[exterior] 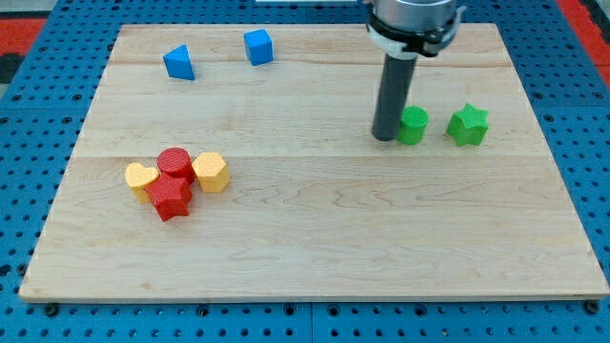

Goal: Push the green circle into the green star

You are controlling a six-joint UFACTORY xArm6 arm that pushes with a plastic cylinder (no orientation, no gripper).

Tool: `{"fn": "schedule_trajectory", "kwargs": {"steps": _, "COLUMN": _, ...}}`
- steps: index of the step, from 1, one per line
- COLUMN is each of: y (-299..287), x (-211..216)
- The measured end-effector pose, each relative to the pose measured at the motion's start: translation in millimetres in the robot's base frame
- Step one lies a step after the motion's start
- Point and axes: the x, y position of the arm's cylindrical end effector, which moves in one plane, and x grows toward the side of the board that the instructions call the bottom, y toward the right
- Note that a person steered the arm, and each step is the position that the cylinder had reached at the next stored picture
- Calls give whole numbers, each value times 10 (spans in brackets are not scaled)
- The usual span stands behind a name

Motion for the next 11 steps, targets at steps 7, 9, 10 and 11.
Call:
{"fn": "schedule_trajectory", "kwargs": {"steps": 7, "y": 488, "x": -41}}
{"fn": "schedule_trajectory", "kwargs": {"steps": 9, "y": 434, "x": -41}}
{"fn": "schedule_trajectory", "kwargs": {"steps": 10, "y": 376, "x": -38}}
{"fn": "schedule_trajectory", "kwargs": {"steps": 11, "y": -136, "x": 273}}
